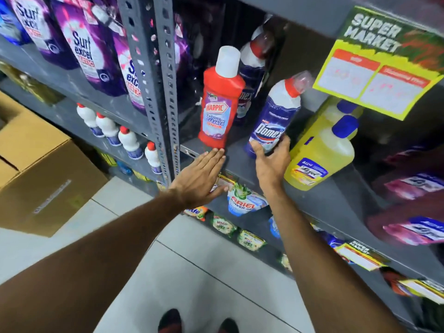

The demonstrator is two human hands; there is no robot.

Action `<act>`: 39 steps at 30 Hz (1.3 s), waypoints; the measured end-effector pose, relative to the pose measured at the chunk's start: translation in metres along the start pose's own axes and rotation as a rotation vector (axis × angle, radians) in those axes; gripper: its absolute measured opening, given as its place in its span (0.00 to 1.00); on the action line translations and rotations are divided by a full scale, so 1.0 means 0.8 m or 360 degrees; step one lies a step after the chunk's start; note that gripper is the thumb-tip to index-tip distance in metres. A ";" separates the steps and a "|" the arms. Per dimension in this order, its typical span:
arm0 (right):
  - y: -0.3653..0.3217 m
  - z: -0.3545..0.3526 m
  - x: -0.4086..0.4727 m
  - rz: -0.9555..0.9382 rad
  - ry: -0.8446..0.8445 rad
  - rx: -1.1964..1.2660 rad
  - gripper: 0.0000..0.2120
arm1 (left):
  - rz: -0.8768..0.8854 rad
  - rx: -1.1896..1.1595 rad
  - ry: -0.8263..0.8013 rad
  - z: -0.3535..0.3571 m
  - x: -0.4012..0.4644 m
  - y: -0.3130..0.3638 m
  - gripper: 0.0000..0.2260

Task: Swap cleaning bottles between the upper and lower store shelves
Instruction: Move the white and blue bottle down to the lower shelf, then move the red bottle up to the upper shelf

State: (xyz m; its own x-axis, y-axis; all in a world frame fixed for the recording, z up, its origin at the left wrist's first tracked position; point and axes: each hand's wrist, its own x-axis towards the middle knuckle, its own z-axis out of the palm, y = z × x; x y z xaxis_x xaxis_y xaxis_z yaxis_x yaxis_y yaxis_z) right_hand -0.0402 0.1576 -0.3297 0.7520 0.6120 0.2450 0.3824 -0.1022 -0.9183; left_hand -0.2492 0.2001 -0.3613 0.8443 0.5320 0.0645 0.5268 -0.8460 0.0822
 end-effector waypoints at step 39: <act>-0.046 0.064 -0.036 -0.0003 -0.0421 0.0203 0.31 | -0.0165 0.0110 -0.0007 -0.001 -0.025 -0.021 0.41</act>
State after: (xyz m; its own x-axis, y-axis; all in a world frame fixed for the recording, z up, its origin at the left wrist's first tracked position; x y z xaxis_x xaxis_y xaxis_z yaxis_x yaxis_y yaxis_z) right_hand -0.1038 0.1837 -0.3188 0.5787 0.7970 0.1728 0.3006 -0.0116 -0.9537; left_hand -0.2754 0.2038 -0.3629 0.7854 0.6165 0.0550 0.6165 -0.7871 0.0193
